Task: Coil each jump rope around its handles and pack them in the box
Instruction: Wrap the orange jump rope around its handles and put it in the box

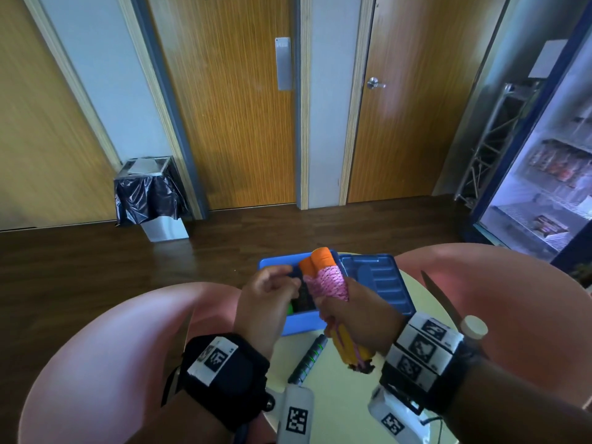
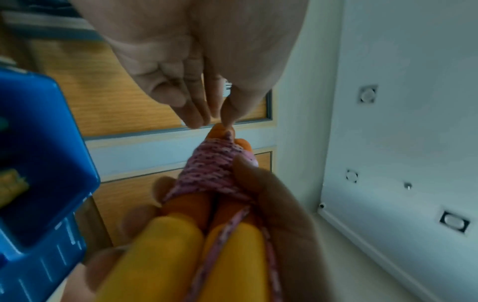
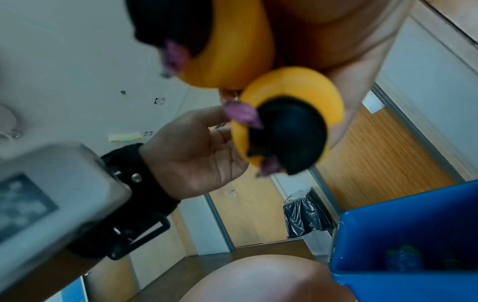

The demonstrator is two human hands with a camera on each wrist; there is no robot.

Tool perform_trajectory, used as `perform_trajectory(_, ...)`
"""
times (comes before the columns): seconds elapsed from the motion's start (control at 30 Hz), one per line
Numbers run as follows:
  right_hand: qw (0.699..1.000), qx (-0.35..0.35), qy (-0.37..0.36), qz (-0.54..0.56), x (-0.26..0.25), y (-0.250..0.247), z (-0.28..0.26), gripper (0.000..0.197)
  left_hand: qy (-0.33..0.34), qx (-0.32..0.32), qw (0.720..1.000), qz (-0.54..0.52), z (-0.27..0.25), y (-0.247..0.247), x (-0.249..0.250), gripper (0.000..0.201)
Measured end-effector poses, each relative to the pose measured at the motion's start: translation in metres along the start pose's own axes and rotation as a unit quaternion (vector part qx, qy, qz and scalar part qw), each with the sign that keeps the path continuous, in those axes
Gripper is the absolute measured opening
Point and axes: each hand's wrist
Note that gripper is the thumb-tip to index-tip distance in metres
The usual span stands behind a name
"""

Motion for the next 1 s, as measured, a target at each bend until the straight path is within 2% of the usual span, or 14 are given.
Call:
perform_trajectory(0.2,1.0,0.003,-0.007,0.005,0.001,0.006,-0.001,0.013,0.059,-0.032,0.997,0.044,-0.006,-0.003,0.009,0.022)
perform_trajectory(0.33,0.995,0.035,-0.021,-0.093,-0.001,0.008,-0.004,0.029,0.098,-0.042,0.993,0.047,-0.014,-0.002,0.017,0.029)
perform_trajectory(0.5,0.978,0.082,-0.047,-0.183,-0.001,0.006,-0.007,0.019,0.154,-0.041,0.983,0.094,-0.016,0.007,0.011,0.032)
perform_trajectory(0.6,0.966,0.093,-0.061,-0.234,0.001,-0.002,-0.009,0.02,0.161,-0.047,0.978,0.122,-0.012,0.019,0.006,0.039)
perform_trajectory(0.7,0.964,0.083,-0.048,-0.247,0.012,-0.015,-0.002,0.027,0.155,-0.072,0.976,0.134,-0.011,0.034,0.0,0.028)
perform_trajectory(0.77,0.978,0.062,-0.037,-0.196,0.019,-0.032,0.007,0.039,0.171,-0.105,0.969,0.143,-0.009,0.044,-0.002,0.028)
perform_trajectory(0.83,0.994,0.001,-0.036,-0.099,0.024,-0.054,0.014,0.047,0.221,-0.113,0.952,0.18,-0.005,0.056,0.002,0.03)
perform_trajectory(0.93,0.991,-0.119,-0.004,0.062,0.032,-0.085,0.022,0.029,0.275,-0.045,0.939,0.203,0.004,0.079,0.009,0.041)
perform_trajectory(1.0,0.979,-0.179,0.022,0.091,0.037,-0.102,0.026,0.021,0.27,-0.039,0.935,0.228,0.013,0.098,0.015,0.053)
Point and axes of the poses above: each hand's wrist, its own z-axis towards the middle knuckle, its own y-axis out of the palm, x = y × z, and after that the axes turned 1 degree about -x, right-handed
